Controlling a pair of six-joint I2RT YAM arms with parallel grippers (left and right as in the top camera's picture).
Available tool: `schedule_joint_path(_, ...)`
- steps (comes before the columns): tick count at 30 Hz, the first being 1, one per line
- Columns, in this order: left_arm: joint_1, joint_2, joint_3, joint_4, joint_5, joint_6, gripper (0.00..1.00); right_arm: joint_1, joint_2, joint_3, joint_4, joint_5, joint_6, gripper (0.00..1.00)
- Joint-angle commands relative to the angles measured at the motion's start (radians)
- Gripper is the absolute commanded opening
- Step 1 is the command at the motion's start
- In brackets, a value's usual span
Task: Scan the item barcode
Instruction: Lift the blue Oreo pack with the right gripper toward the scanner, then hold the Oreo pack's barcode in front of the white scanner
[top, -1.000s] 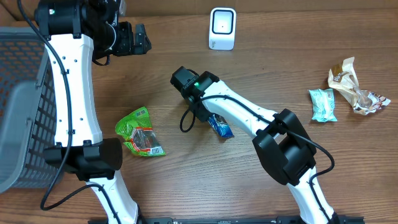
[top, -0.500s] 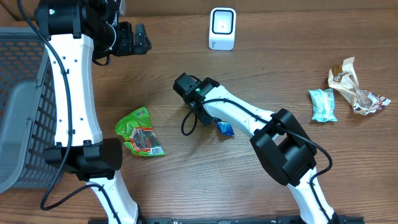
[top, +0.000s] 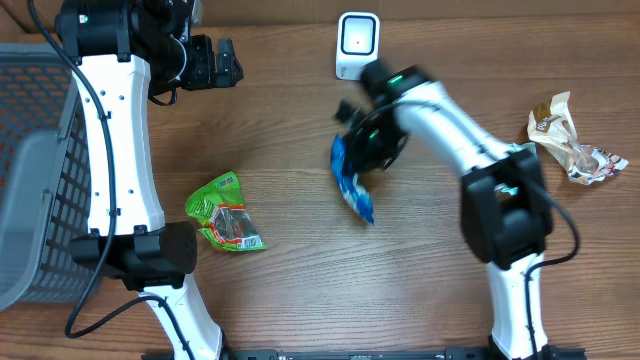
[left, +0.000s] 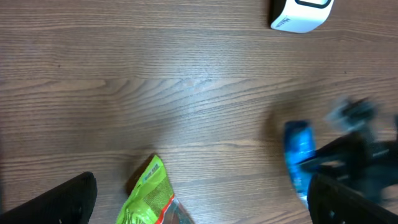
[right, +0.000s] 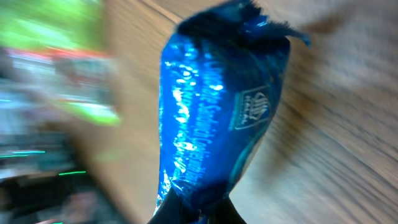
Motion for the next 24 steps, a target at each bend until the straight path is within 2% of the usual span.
schedule_joint_path(1,-0.007,-0.005,-0.002,0.002,-0.002,-0.014,1.0,-0.104,-0.044,0.036,-0.021,-0.515,-0.063,0.04)
schedule_joint_path(7,-0.007,-0.005,-0.002,0.002,-0.002,-0.014,1.0,-0.208,-0.044,0.036,-0.024,-0.872,-0.063,0.04)
schedule_joint_path(13,-0.007,-0.005,-0.002,0.002,-0.002,-0.014,1.0,-0.215,-0.066,0.071,-0.042,-0.871,-0.047,0.04)
schedule_joint_path(24,-0.007,-0.005,-0.002,0.002,-0.002,-0.014,1.0,-0.214,-0.149,0.269,-0.066,-0.871,-0.024,0.04)
